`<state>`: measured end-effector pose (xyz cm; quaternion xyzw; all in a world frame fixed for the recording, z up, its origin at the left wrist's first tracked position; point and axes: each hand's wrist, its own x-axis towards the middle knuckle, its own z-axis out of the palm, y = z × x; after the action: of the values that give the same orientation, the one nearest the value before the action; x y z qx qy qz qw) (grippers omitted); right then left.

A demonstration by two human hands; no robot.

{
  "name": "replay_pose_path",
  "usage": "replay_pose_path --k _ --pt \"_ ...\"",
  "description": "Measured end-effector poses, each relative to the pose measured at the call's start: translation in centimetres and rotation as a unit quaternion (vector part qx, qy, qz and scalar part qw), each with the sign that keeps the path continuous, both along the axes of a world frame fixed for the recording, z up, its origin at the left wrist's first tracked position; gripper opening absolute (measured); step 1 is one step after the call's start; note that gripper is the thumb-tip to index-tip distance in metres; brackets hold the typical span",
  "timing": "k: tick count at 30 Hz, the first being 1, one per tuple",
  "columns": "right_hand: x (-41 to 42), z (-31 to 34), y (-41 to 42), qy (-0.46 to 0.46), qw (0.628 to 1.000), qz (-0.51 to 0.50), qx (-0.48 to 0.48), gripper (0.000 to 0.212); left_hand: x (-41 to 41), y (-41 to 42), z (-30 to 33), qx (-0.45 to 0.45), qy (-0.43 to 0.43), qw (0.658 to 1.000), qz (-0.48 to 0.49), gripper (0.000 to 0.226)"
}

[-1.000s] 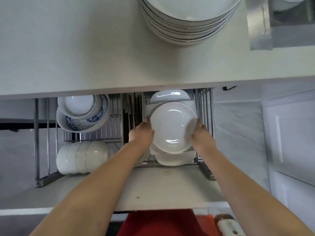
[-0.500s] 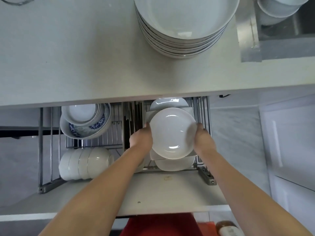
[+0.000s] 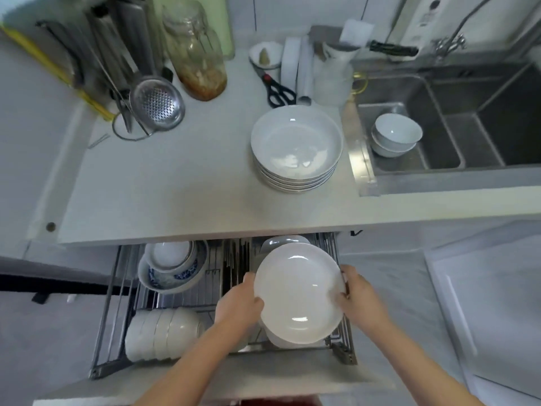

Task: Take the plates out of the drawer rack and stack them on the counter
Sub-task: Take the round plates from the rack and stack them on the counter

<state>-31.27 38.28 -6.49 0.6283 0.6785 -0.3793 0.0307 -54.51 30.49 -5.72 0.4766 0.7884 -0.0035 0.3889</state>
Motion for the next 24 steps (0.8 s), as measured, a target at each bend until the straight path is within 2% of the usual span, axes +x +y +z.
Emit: replay_pose_path --k 7,14,21,24 --pt "0.3 6.2 0.2 0.06 0.997 -0.006 0.055 0.042 -1.3 0.8 6.3 0.08 -0.009 0.997 0.0 0.046" --pt "-1.5 12.4 4.7 0.15 0.98 -0.027 0.129 0.044 -3.6 5.3 12.8 0.182 -0.006 0.983 0.022 0.047" --pt "-3.8 17.1 11.3 0.141 0.971 -0.007 0.194 0.044 -5.5 11.8 17.5 0.242 0.0 0.97 0.008 0.049" --pt "-4.7 17.9 14.3 0.124 0.972 -0.006 0.2 0.04 -6.0 14.9 18.6 0.242 0.015 0.97 0.011 0.046"
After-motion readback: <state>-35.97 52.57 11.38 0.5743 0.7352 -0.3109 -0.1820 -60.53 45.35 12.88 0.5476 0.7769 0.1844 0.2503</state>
